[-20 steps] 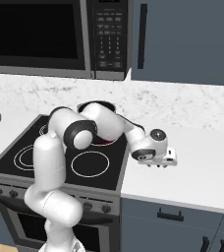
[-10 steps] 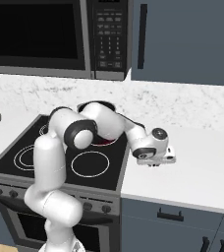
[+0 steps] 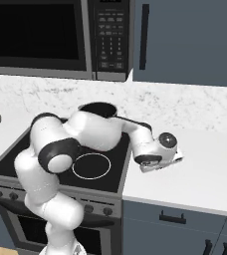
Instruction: Put the avocado and avocado in the pot. Retrieve the spatula and lightly stir the vegetables in the pot.
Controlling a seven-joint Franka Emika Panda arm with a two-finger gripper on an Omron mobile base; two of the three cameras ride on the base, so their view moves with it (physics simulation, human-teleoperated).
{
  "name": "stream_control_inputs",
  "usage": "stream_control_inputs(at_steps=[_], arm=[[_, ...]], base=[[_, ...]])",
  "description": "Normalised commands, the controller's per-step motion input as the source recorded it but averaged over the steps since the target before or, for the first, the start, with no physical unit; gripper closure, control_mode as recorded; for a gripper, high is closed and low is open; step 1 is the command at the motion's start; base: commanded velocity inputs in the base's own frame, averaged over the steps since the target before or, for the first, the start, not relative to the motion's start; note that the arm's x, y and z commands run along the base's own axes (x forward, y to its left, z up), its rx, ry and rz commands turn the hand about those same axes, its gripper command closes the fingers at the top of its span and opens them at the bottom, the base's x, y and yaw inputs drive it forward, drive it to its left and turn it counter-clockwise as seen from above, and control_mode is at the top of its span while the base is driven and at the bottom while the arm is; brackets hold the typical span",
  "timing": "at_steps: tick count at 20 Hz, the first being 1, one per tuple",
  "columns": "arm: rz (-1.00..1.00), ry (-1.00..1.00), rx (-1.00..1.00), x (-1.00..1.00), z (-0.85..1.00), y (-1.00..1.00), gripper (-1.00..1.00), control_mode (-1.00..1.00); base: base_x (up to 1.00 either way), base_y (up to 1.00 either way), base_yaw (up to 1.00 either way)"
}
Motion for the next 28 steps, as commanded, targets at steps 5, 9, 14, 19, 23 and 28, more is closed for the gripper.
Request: stream_control_inputs(at_steps=[5,9,14,19,23,28], arm=[[0.46,-0.25,-0.64,-0.92,1.00,0.34,1.00,-1.00],[0.30,-0.15,-0.68,-0.13,1.00,0.79,1.00,-1.00],[0.13,-0.04,-0.63,0.17,1.00,0.76,1.00,-1.00],[0.12,0.00,-0.61,0.00,1.00,0.56,1.00,-1.00],[0.14,0.00,-0.53,0.00,1.00,0.67,1.00,-1.00],[0.10,0.10,-0.50,0.24,1.00,0.98,1.00,-1.00]], base=[[0.00,0.00,0.00],[0.00,0.00,0.00],[0.00,0.00,0.00],[0.00,0.00,0.00],[0.00,0.00,0.00],[0.00,0.00,0.00]])
